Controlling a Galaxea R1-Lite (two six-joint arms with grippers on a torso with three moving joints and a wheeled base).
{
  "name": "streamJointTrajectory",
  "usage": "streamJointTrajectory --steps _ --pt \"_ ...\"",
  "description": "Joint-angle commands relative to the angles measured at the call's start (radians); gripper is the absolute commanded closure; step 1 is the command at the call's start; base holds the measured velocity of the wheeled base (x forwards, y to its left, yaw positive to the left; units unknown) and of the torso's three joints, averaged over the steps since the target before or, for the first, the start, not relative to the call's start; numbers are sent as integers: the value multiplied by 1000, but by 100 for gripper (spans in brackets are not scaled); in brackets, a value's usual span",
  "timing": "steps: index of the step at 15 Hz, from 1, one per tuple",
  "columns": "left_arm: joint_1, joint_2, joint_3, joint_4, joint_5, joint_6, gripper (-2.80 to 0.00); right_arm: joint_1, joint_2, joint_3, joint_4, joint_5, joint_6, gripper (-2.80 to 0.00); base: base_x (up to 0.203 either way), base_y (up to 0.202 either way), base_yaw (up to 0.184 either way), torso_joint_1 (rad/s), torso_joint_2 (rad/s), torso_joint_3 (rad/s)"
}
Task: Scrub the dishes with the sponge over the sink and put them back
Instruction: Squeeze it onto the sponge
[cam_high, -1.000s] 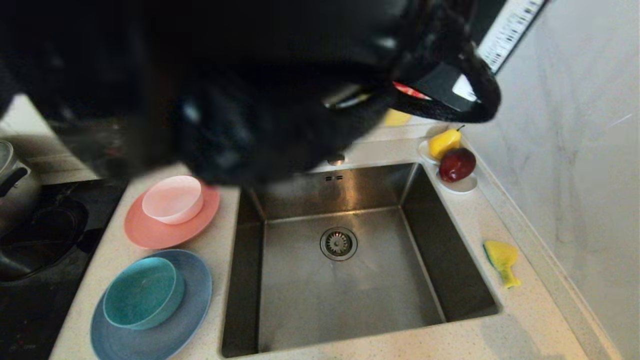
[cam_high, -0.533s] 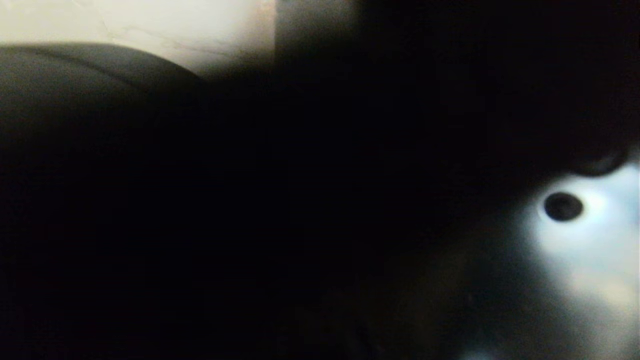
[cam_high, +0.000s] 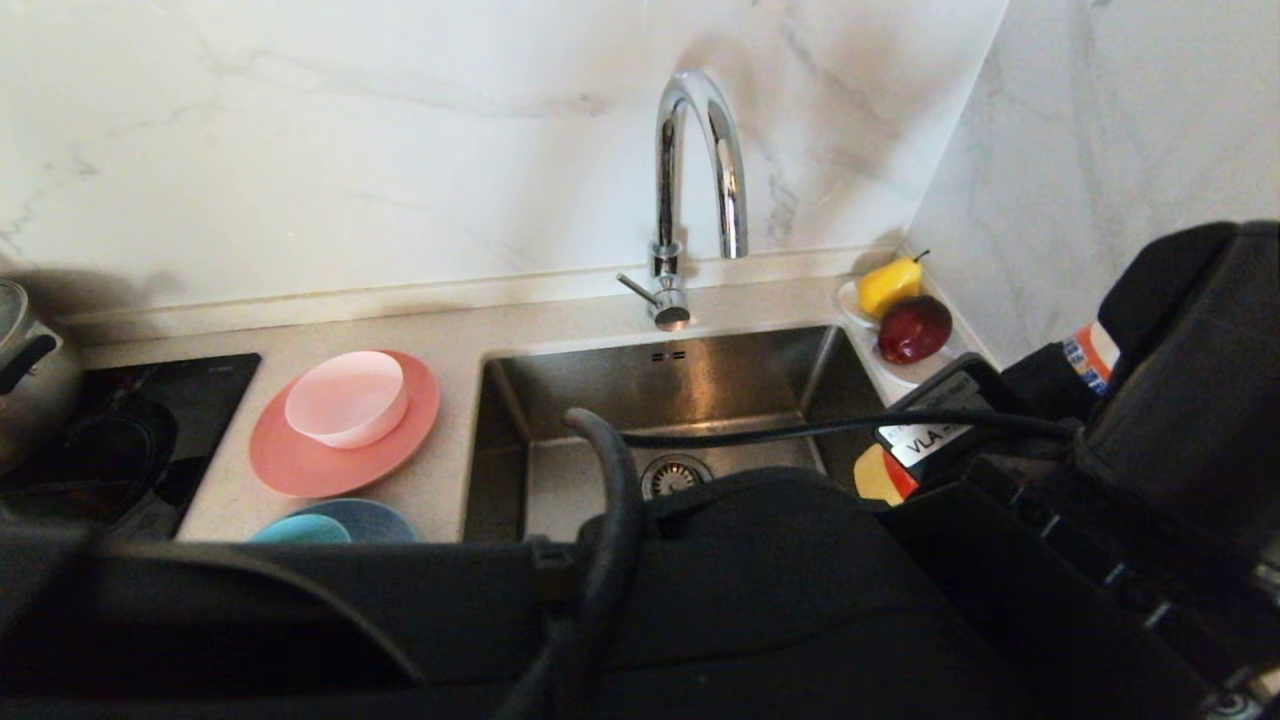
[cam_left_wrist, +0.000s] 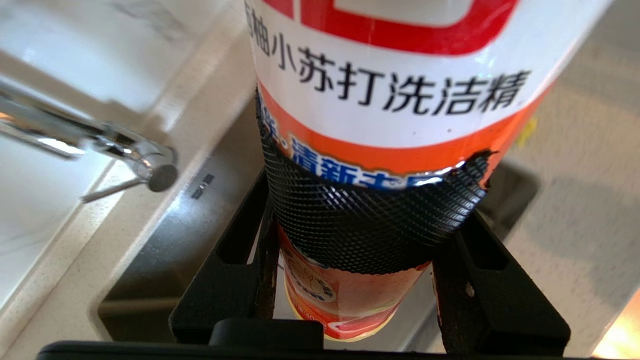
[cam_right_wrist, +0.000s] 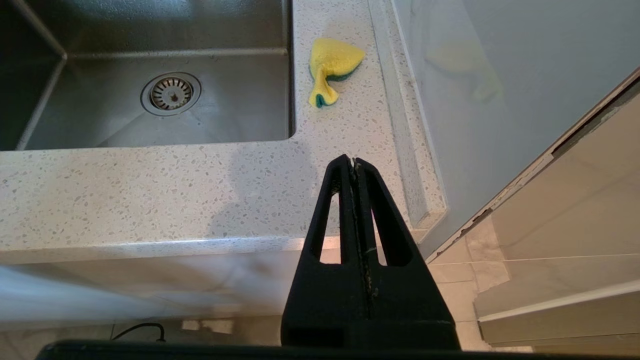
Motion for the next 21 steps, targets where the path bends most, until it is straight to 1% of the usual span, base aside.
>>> streamJointTrajectory --steps 1,3,4,6,10,13,16,17,18,20,21 --pt "0 50 7 1 5 13 0 0 -1 0 0 -1 0 0 0 0 0 0 0 0" --pt "0 76 15 16 11 51 0 0 -1 0 0 -1 0 0 0 0 0 0 0 0" --pt "0 85 16 50 23 59 0 0 -1 0 0 0 0 0 0 0 0 0 0 0" --pt "0 116 11 106 56 61 0 0 -1 0 0 -1 0 0 0 0 0 0 0 0" --pt "2 178 0 116 65 71 0 0 -1 0 0 -1 0 0 0 0 0 0 0 0" --pt "7 208 -5 163 93 78 0 0 -1 0 0 -1 0 0 0 0 0 0 0 0" --pt "12 231 -2 218 132 79 0 0 -1 0 0 -1 0 0 0 0 0 0 0 0" --pt "20 240 -3 242 157 80 0 0 -1 0 0 1 0 0 0 0 0 0 0 0" --pt "26 258 -13 266 198 80 0 0 -1 0 0 -1 0 0 0 0 0 0 0 0" --pt "30 298 -36 281 233 83 0 0 -1 0 0 1 0 0 0 0 0 0 0 0" --pt "32 313 -44 283 260 97 0 0 -1 0 0 1 0 0 0 0 0 0 0 0"
